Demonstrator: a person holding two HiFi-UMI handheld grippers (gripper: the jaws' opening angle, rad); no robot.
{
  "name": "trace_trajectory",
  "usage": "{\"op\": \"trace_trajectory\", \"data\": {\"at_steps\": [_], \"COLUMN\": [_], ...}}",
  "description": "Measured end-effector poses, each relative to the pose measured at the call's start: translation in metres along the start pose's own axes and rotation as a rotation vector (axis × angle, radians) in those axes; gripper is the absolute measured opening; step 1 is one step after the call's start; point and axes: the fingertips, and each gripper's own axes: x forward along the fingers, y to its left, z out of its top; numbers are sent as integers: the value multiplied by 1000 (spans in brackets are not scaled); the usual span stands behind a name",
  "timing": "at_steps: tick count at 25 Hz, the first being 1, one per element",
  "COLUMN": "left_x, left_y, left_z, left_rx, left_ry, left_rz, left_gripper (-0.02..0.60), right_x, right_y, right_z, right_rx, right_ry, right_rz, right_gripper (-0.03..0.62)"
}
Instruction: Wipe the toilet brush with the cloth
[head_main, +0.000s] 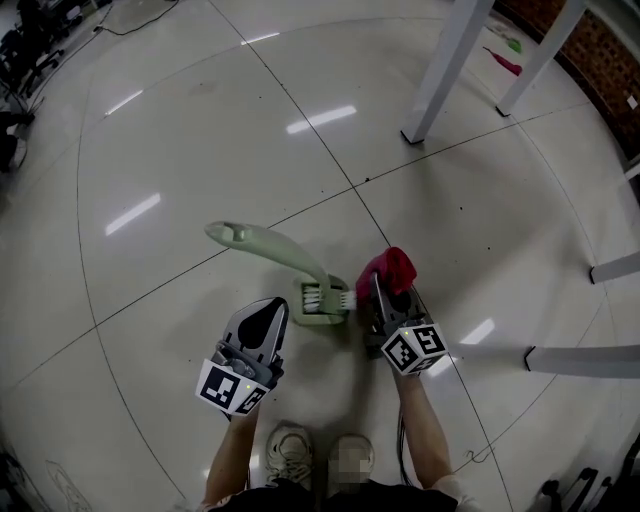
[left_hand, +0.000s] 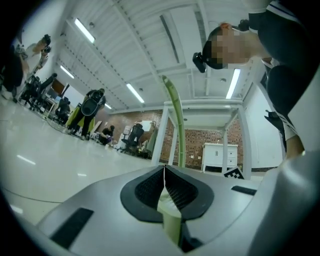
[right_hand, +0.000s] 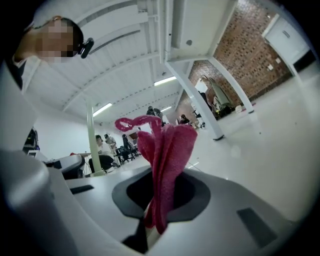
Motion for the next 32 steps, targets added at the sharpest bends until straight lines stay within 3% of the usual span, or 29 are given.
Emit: {"op": "trace_trajectory", "data": {"at_steps": [3,22,29,32], "left_x": [1,4,-7,-12], "left_y": [-2,-9,-8,-5], "left_z": [-11,-21,-25,-37], "left_rx": [-9,-11,-31,-53], "left_ry": [28,35,54,89], "left_rz": [-8,-49,-57,-65], "left_gripper": [5,5,6,6], "right_x": [6,-53,-69,-78], "right_y": [1,36,54,70], "right_z": [-13,-49,-21,-33], "right_rx": [68,142,51,-30], "right_ry": [9,116,75,104], "right_rz": [17,-28,-42,-49], "right_gripper": [31,31,31,31]}}
